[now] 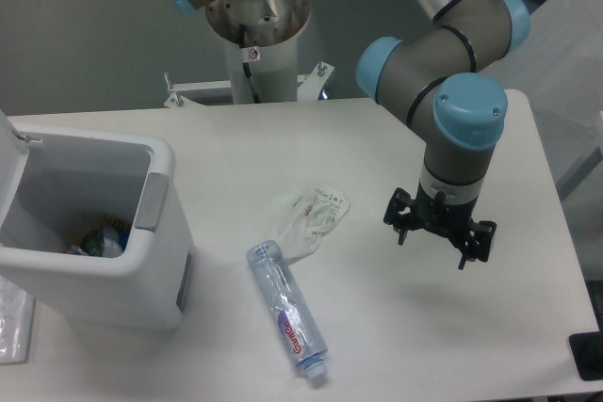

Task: Place the trash in the trash can
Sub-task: 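Move the gripper over the white plastic glove and lower it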

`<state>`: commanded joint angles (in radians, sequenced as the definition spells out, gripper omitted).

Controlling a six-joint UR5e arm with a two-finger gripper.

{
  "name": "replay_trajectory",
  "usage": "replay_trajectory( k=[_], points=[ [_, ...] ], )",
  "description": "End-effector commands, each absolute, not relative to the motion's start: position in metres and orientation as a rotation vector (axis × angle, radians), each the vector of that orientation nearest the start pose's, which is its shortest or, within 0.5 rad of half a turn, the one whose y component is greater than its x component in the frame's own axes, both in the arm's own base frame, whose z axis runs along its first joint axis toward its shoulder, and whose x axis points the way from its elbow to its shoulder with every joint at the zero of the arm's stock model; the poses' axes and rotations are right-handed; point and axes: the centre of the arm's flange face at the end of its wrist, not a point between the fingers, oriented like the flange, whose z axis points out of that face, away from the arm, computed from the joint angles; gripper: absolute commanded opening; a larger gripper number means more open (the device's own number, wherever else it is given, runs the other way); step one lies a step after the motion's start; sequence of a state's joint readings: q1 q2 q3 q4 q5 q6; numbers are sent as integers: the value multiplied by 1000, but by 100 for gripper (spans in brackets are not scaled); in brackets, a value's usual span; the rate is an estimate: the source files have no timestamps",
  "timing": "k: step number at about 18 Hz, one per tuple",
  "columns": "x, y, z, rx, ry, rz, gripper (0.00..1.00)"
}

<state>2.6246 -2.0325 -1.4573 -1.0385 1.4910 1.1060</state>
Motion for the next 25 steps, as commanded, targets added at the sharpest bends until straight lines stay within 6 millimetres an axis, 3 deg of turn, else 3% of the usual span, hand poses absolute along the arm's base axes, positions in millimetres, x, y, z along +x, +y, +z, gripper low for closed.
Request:
replay_trajectory(
  k=[9,13,16,17,21,25],
  points=[
    [-507,459,315,-2979,73,149,100],
    [-503,475,318,-2919,-132,192,100],
    [-493,485,314,-2899,-166,211,100],
    [-494,495,301,-2878,-180,234,100],
    [-496,498,288,-2875,-261,221,100],
    [-478,494,264,-2919,-218,161,100]
  ],
)
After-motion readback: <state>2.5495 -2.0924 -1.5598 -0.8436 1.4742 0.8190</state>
